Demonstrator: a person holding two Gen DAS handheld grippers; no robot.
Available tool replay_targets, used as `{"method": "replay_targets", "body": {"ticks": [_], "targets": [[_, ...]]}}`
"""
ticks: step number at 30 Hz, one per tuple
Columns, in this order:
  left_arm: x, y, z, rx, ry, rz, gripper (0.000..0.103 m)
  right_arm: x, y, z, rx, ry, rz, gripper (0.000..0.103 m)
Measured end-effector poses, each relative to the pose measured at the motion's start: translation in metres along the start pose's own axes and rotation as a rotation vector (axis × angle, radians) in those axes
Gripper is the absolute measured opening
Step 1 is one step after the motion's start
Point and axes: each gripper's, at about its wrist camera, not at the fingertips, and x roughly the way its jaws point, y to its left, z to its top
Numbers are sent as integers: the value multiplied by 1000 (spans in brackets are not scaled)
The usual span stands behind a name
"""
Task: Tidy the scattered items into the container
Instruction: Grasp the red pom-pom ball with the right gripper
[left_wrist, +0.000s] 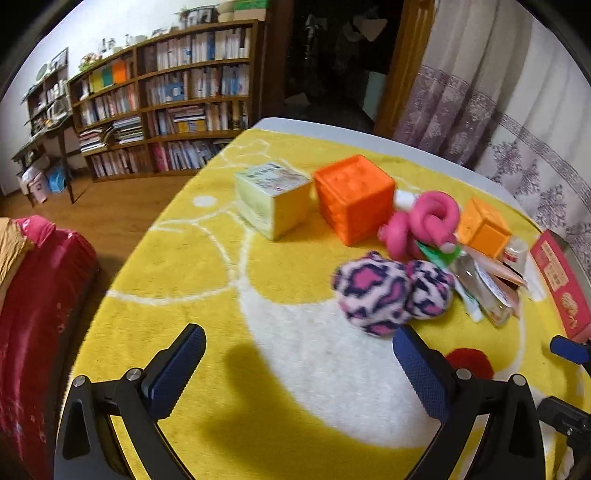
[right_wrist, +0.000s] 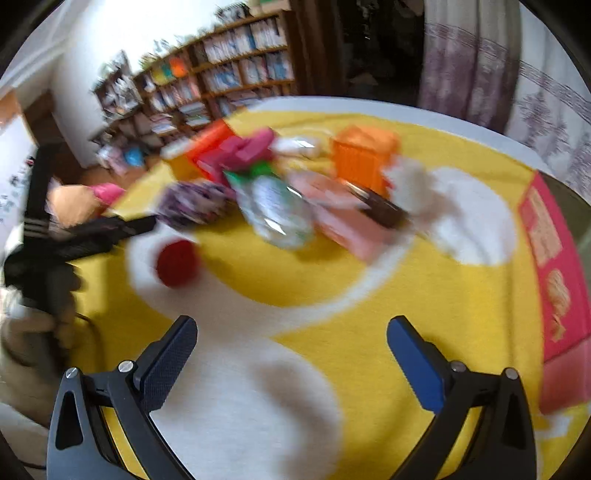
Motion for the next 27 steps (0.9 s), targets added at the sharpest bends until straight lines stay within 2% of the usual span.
{"method": "replay_targets", "body": {"ticks": [5, 15, 19, 20, 26, 27], "targets": [[-2, 13, 3, -15, -1, 27, 103, 13, 27, 12, -53, -11, 25, 101], [-5, 21, 0, -22, -10, 46, 103, 43, 45, 21, -52, 49, 64, 80], [-5, 20, -1, -16, -10, 41, 103, 53, 52, 24, -65, 67, 77, 75], [-5, 20, -1, 22, -4, 16, 103, 57, 55, 24, -73, 73, 79, 75], [-9, 11, 2, 39, -10, 3, 103, 67, 59, 25, -93, 80, 79, 53], [-10, 9, 3, 44, -11, -2, 103, 66, 59, 24, -89, 75, 92, 45]]}}
